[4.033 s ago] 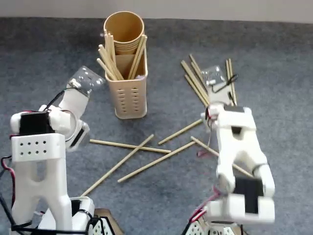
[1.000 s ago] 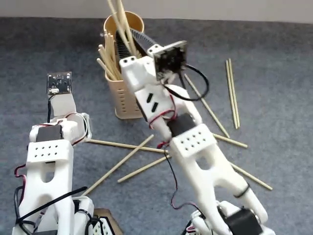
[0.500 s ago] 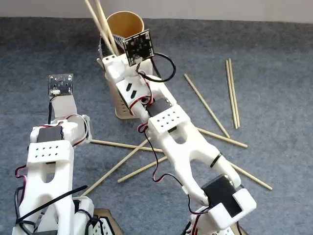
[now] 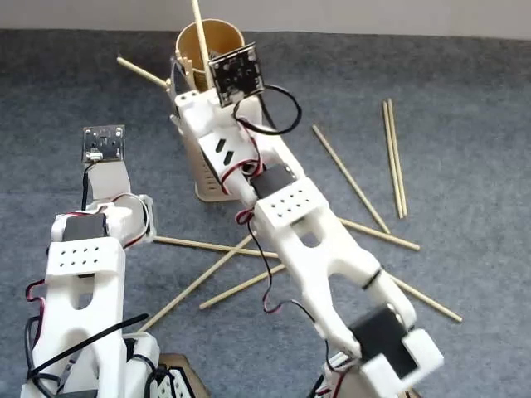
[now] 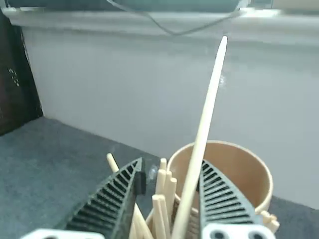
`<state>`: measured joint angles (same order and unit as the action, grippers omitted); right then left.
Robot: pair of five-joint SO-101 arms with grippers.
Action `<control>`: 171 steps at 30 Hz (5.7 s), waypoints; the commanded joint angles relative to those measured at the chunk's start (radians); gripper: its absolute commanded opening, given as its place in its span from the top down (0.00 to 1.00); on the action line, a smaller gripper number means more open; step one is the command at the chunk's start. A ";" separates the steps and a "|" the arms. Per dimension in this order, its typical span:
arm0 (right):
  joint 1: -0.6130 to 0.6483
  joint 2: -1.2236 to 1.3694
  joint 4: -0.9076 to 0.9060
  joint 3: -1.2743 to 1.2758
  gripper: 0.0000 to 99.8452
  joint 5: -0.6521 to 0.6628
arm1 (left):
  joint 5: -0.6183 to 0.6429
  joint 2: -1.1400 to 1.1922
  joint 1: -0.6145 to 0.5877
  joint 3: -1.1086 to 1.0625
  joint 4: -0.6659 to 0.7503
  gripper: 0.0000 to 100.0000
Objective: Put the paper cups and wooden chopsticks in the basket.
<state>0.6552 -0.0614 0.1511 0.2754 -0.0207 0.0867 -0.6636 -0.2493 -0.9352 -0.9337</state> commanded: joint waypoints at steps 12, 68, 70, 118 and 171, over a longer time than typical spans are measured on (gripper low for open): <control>-0.062 -0.179 -0.352 0.001 0.96 0.198 | -0.015 -0.015 -0.007 0.001 0.028 0.78; -0.335 -1.182 -0.506 1.185 0.78 0.127 | 0.420 1.491 0.085 2.516 -0.778 0.91; -0.335 -1.182 -0.506 1.185 0.78 0.127 | 0.420 1.486 0.079 2.523 -0.776 1.00; -0.555 -1.046 -0.900 0.835 0.78 0.198 | -0.282 0.274 -0.120 1.092 -0.842 0.86; -0.745 0.361 -1.555 -1.162 0.99 0.077 | -0.164 0.124 -0.097 0.120 -0.086 0.84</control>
<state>-0.1749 0.6414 -1.3449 -0.7679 0.1297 -0.0944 -0.5178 -0.3399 -0.8186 -1.0303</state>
